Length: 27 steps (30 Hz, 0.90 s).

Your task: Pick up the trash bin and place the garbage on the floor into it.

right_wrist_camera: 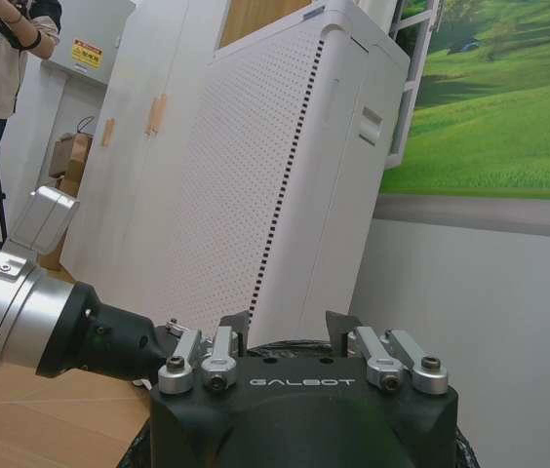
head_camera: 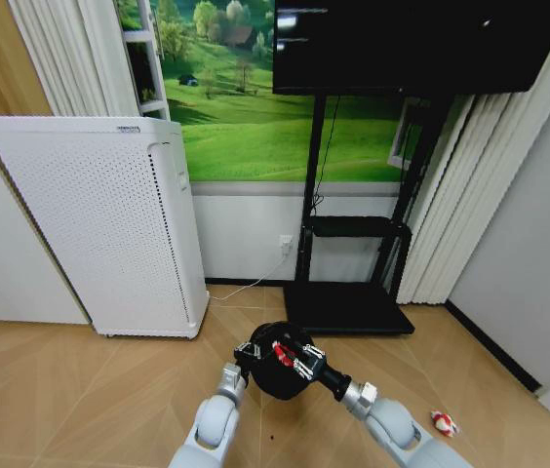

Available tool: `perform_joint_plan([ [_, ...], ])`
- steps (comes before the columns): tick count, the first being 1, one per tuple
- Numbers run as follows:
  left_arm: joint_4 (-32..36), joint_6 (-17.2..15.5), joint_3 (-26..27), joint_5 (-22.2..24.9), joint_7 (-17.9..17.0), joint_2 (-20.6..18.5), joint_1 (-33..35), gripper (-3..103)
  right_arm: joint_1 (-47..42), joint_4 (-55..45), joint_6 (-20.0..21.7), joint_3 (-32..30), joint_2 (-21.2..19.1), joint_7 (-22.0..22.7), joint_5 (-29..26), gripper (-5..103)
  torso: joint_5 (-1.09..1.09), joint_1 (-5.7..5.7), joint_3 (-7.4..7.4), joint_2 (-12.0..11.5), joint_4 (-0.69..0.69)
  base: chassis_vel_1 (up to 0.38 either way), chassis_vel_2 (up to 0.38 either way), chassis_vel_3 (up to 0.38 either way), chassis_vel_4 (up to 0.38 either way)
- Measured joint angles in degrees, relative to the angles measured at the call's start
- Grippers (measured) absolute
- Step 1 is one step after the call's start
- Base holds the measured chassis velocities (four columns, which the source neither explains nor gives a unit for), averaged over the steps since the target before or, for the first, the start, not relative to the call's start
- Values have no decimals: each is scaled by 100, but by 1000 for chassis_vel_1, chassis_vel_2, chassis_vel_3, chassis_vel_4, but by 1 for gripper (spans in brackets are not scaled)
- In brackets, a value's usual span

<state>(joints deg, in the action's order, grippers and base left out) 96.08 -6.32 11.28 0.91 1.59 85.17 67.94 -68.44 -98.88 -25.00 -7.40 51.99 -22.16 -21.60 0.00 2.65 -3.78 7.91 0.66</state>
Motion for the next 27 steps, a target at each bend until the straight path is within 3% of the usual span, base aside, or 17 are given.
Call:
perform_joint_plan([
  [3, 19, 4, -1, -1, 4, 0, 12, 4, -71, -22, 0, -53, -5, 0, 2, 65, 0, 0, 0, 0, 0, 0, 0, 0, 0],
  [5, 23, 4, -2, -2, 3, 0, 14, 4, -93, -29, 0, -71, -8, 0, 2, 65, 0, 0, 0, 0, 1, 0, 0, 0, 0],
  [6, 39, 4, -1, -2, 2, 0, 20, 4, -150, -41, 0, -123, -14, 1, 3, 76, 1, 0, 0, 0, 0, 0, 0, 0, 0],
  [9, 49, 4, -1, -2, 3, 0, 26, 4, -179, -46, 3, -157, -16, 2, 3, 76, 1, 0, 0, 0, 0, 0, 0, 0, 0],
  [10, 98, 4, 13, 0, 3, -5, 51, 4, -257, -63, 39, -257, -20, 24, 1, 86, 0, 0, 0, 0, 1, 0, 0, 0, 0],
  [12, 189, 4, 62, 14, 3, -30, 99, 4, -356, -82, 85, -430, -22, 84, -8, 96, 1, 0, 0, 0, 0, 0, 0, 0, 0],
  [22, 660, 6, 523, 87, 2, -258, 397, 4, -705, -57, 182, -1138, -6, 787, -65, 100, 1, 0, 1, 0, 0, 0, 0, 0, 0],
  [27, 843, 81, 958, 96, 2, -470, 543, 4, -830, 81, 869, -1729, 169, 1593, 0, 100, 0, 0, 0, 0, -1, 0, 0, 0, 0],
])
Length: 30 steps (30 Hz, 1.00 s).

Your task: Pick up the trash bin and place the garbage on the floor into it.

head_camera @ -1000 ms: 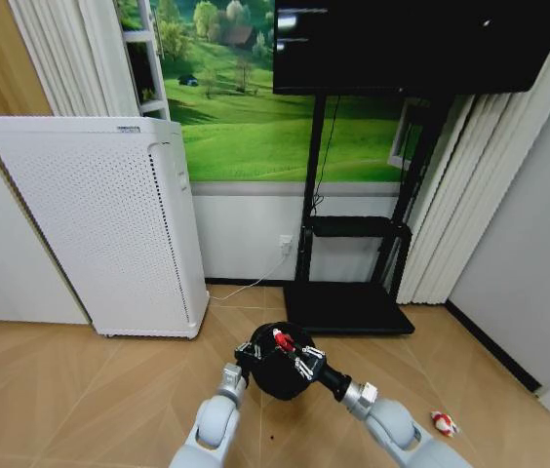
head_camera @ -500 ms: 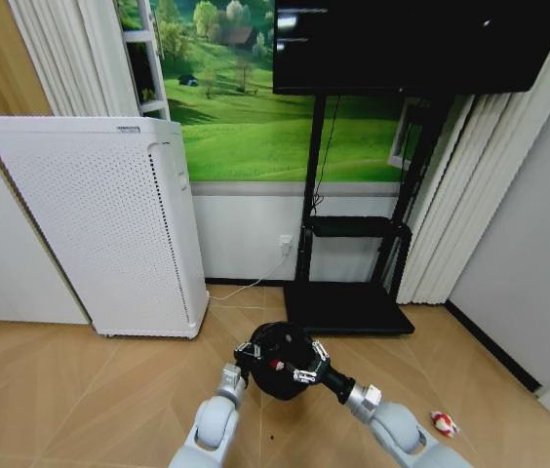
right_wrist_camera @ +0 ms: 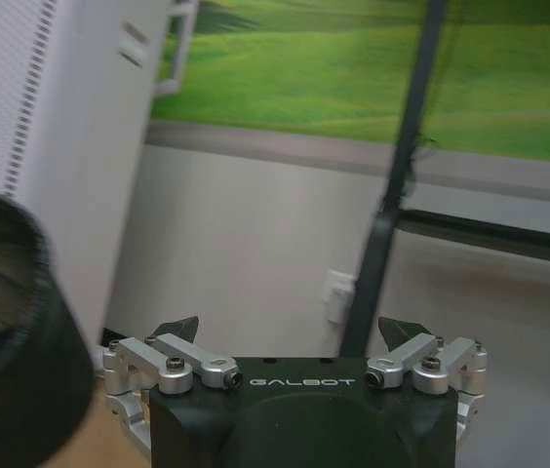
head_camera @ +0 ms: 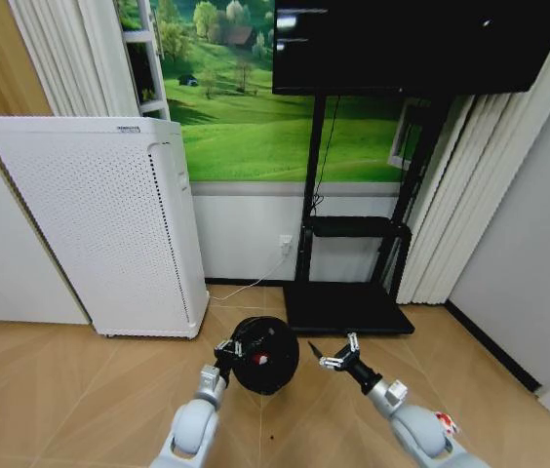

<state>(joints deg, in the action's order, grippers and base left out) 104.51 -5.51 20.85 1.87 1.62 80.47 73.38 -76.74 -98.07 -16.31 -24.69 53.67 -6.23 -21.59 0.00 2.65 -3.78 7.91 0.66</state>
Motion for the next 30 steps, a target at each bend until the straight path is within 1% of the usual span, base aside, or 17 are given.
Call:
perform_joint_plan([
  [1, 0, 0, 0, 0, 0, 0, 0, 4, 0, 0, 0, 0, 0, 0, 0, 100, 0, 0, 0, 0, 0, 0, 0, 0, 0],
  [3, 68, 16, 229, 22, -6, -47, 59, 4, -81, 96, 211, -230, 91, 292, -18, 100, 0, 0, 0, 0, 2, 0, 0, 0, 0],
  [4, 68, 16, 229, 22, -6, -47, 59, 4, -81, 96, 211, -230, 91, 292, -18, 100, 0, 0, 0, 0, 2, 0, 0, 0, 0],
  [6, 164, 18, 466, 48, -16, -59, 172, 4, -180, 182, 337, -431, 194, 567, 1, 100, 0, 0, 0, 0, 1, 0, 0, 0, 0],
  [8, 194, 18, 530, 53, -18, -59, 208, 4, -207, 195, 369, -480, 222, 641, 2, 100, 0, 0, 0, 0, 1, 0, 0, 0, 0],
  [10, 308, 30, 771, 62, -28, -40, 355, 4, -291, 206, 553, -646, 326, 910, 2, 100, 0, 0, 0, 0, 2, 0, 0, 0, 0],
  [11, 308, 30, 771, 62, -28, -40, 355, 4, -291, 206, 553, -646, 326, 910, 2, 100, 0, 0, 0, 0, 2, 0, 0, 0, 0],
  [16, 426, 36, 1001, 131, -40, -27, 513, 4, -319, 235, 750, -778, 421, 1185, 20, 100, 0, 0, 0, 0, 0, 0, 0, 0, 0],
  [18, 441, 37, 1028, 139, -40, -26, 533, 4, -319, 239, 766, -786, 430, 1204, 22, 100, 0, 0, 0, 0, 0, 0, 0, 0, 0],
  [21, 606, 57, 1355, 237, -43, -24, 742, 4, -332, 336, 1010, -911, 583, 1500, 149, 100, 0, 0, 0, 0, -1, 0, 0, 0, 0],
  [22, 645, 58, 1427, 250, -43, -25, 779, 4, -362, 347, 1046, -952, 629, 1512, 254, 100, 0, 0, 0, 0, 1, 0, 0, 0, 0],
  [24, 689, 58, 1487, 266, -43, -23, 816, 4, -395, 357, 1027, -981, 678, 1499, 296, 100, 0, 0, 0, 0, 2, 0, 0, 0, 0],
  [27, 721, 59, 1529, 277, -43, 17, 845, 4, -428, 385, 882, -999, 775, 1371, 283, 100, 0, 0, 0, 0, 1, 0, 0, 0, 0],
  [30, 721, 58, 1503, 256, -43, 50, 843, 4, -414, 417, 875, -996, 834, 1362, 204, 100, 0, 0, 0, 0, 2, 0, 0, 0, 0],
])
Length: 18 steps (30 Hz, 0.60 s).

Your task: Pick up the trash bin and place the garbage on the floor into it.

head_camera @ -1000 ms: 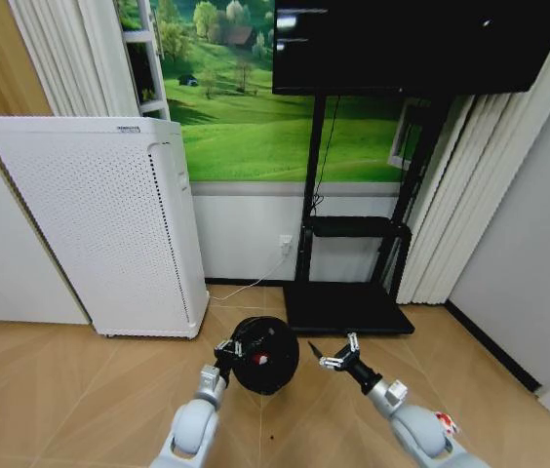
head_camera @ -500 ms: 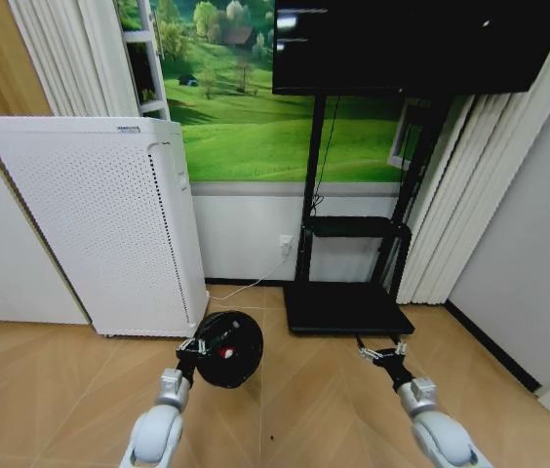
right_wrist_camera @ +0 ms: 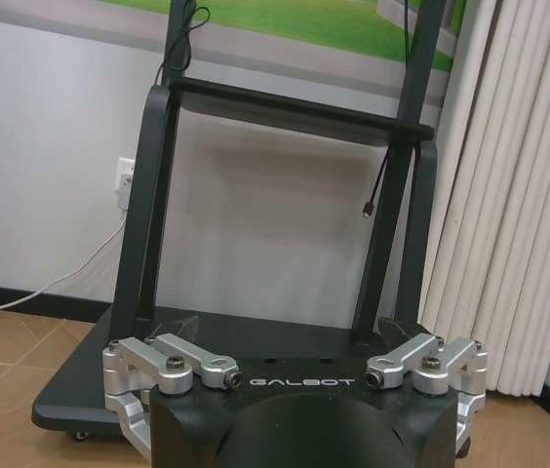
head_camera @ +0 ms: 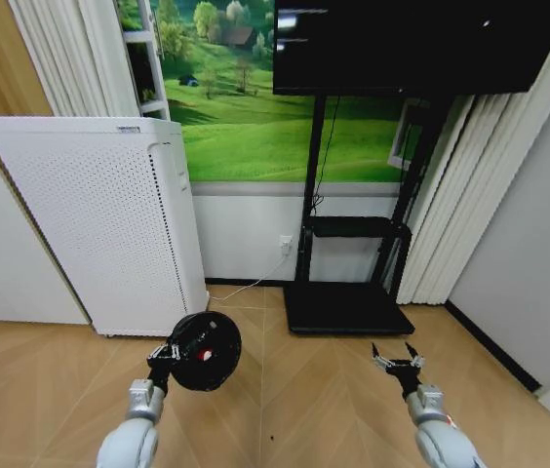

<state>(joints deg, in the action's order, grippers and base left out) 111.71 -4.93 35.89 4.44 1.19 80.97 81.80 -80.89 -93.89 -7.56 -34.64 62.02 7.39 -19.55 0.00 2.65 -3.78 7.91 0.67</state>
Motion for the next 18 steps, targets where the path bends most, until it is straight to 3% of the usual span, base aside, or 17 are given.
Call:
perform_joint_plan([
  [10, -57, -6, -66, -36, 0, 19, -56, 4, 111, 141, 38, 76, -52, 18, -161, 100, 0, 0, 0, 0, -2, -17, -13, 24, 22],
  [18, -92, -12, -51, -21, 0, -2, -72, 4, 210, 261, 62, 219, -91, 8, -200, 100, 0, 0, -1, -1, -1, -173, -169, 151, 169],
])
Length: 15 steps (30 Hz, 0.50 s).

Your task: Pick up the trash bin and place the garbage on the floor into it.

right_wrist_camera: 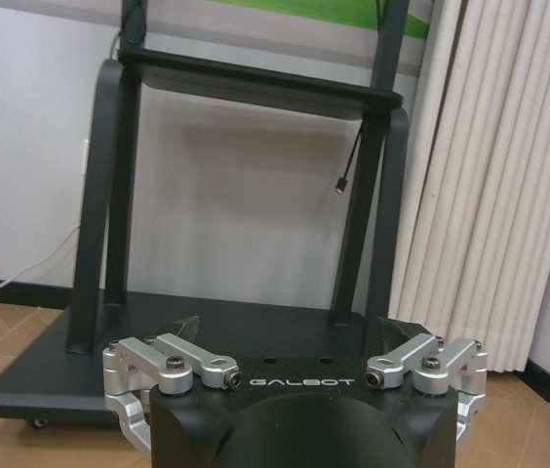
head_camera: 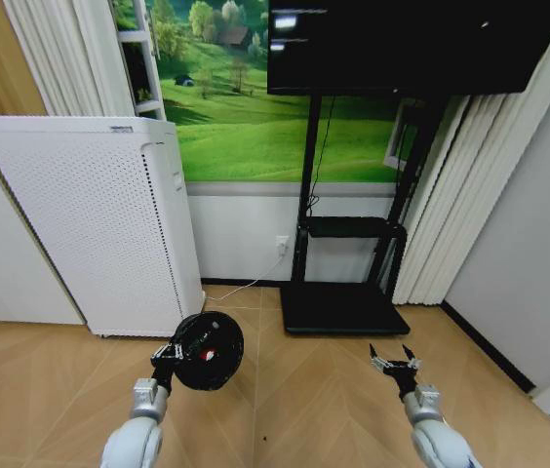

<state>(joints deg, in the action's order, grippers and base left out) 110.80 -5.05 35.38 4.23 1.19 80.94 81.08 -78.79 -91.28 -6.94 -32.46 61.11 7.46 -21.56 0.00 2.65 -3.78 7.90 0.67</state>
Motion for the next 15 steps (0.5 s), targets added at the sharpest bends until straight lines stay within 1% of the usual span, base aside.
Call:
perform_joint_plan([
  [5, -18, 0, -3, 2, 2, -2, -19, 4, 55, 68, 0, 58, -23, -17, -31, 100, -1, 0, 1, 1, 0, -217, -229, 235, 233],
  [8, -30, -1, -14, 2, 3, 1, -35, 4, 62, 118, -2, 64, -46, -107, -36, 100, 0, 0, 1, 0, 0, -294, -261, 274, 293],
  [12, -46, -4, -24, -2, 4, 4, -40, 4, 64, 230, -181, 108, -57, -146, -45, 100, 1, 0, 0, 0, 0, -310, -297, 323, 312],
  [13, -54, -3, -27, -3, 5, 5, -41, 4, 65, 273, -249, 115, -71, -221, -21, 100, 1, 0, 0, 0, 2, -293, -288, 292, 316],
  [15, -57, -4, -30, -7, 9, 7, -40, 4, 66, 292, -265, 121, -89, -257, 26, 100, 0, 0, 0, 0, 2, -293, -288, 235, 271],
])
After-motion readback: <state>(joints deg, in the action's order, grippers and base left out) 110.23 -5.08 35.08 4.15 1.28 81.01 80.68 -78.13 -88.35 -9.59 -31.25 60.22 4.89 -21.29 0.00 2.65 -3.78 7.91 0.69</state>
